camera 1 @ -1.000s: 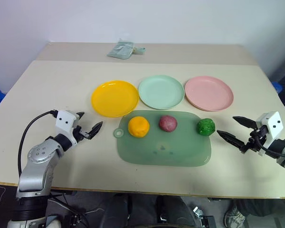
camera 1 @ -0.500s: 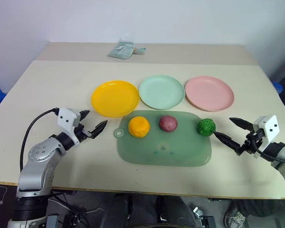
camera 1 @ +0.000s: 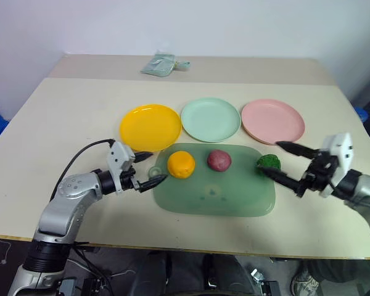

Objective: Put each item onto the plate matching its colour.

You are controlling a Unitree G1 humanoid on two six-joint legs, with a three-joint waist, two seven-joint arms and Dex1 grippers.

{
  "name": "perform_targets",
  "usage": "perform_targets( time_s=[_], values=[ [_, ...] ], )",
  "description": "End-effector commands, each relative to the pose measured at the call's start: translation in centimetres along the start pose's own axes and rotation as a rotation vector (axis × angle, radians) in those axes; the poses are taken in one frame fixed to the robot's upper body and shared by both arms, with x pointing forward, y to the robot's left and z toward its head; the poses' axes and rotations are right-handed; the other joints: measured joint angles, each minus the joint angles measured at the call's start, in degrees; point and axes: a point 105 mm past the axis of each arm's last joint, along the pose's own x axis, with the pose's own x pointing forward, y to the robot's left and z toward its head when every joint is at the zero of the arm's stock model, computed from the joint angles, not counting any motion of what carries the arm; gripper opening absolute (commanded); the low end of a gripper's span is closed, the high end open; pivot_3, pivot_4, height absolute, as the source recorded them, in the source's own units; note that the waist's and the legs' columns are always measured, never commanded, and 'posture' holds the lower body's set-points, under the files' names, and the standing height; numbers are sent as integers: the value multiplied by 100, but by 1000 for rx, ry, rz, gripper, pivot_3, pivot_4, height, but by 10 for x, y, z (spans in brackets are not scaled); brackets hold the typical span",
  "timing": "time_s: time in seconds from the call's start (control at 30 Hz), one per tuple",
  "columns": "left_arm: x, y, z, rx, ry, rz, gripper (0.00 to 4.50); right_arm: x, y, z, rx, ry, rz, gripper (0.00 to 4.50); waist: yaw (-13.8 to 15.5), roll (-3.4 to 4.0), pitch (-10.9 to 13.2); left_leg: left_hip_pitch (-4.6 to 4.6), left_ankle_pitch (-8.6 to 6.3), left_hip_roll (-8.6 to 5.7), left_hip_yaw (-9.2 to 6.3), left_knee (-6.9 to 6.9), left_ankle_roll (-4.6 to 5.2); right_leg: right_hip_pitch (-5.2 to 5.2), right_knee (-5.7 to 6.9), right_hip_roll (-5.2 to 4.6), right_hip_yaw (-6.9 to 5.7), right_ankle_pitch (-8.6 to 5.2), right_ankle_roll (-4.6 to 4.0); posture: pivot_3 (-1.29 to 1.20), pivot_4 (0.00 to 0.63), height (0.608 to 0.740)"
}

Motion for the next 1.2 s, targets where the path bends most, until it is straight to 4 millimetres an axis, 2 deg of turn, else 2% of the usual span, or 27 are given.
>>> perform_targets(
  time_s=[0.03,0.2,0.33,0.43,0.47,0.53,0.63,0.77,0.87,0.97,1.1,1.13,1.2],
  values=[
    [10,-2,8,66,-25,-23,4500,12,23,7,-8,-25,78,4442,-3,0,0,0,0,0,0,0,0,0,0,0,0,0,0,0,150,740],
    [26,1,4,80,-23,-15,4500,27,38,6,-2,-38,110,4442,-6,0,0,1,0,-1,0,0,1,-2,1,3,0,0,0,0,150,740],
    [34,6,-4,74,-4,1,4500,30,40,8,-7,-45,107,4442,-8,-3,2,-1,0,-3,0,2,1,-2,1,2,0,0,2,0,150,740],
    [36,10,-4,83,-17,26,3709,31,40,9,-9,-45,103,4500,-6,-3,2,0,0,-3,0,2,1,-2,2,3,0,1,2,0,150,740],
    [36,11,-3,81,-26,32,3323,32,39,10,-10,-45,102,4500,-6,-3,2,0,0,-3,-1,2,1,-3,2,3,0,1,2,0,150,740],
    [35,11,0,80,-43,41,3071,31,39,10,-11,-44,100,4500,-6,-3,2,-1,0,-3,0,2,1,-2,1,2,0,1,2,0,150,740],
    [27,21,18,5,-158,117,3071,27,30,10,-20,-40,65,4500,-6,-4,2,-1,0,-3,0,2,1,-2,2,2,0,1,3,0,150,740],
    [9,68,40,-15,-263,430,3071,20,7,14,-60,-60,-49,4500,-8,-6,3,-1,0,-2,-1,3,1,-2,2,2,0,2,4,0,150,740],
    [1,102,37,24,-186,666,3071,21,0,17,-80,-73,-77,4500,-2,-9,3,-1,0,-4,-1,5,1,-2,3,3,0,3,6,0,150,740],
    [-1,125,25,35,-74,827,3071,28,1,20,-87,-87,-67,4500,-9,-9,3,-2,-2,-9,0,5,3,-3,1,2,0,4,10,0,150,740],
    [6,131,19,-19,-45,855,3071,36,1,24,-92,-101,-72,4500,-5,-13,5,-3,-3,-10,1,5,5,-6,1,2,2,5,13,0,150,740],
    [9,130,19,-25,-48,845,4106,37,0,24,-83,-99,-77,4500,-5,-14,6,-7,-2,-10,1,6,5,-10,2,1,2,5,12,0,150,740],
    [11,130,21,-25,-54,834,4445,42,-2,23,-59,-85,-75,4500,-4,-17,7,-11,-2,-10,1,9,4,-13,3,0,2,6,14,0,150,740]
  ],
)
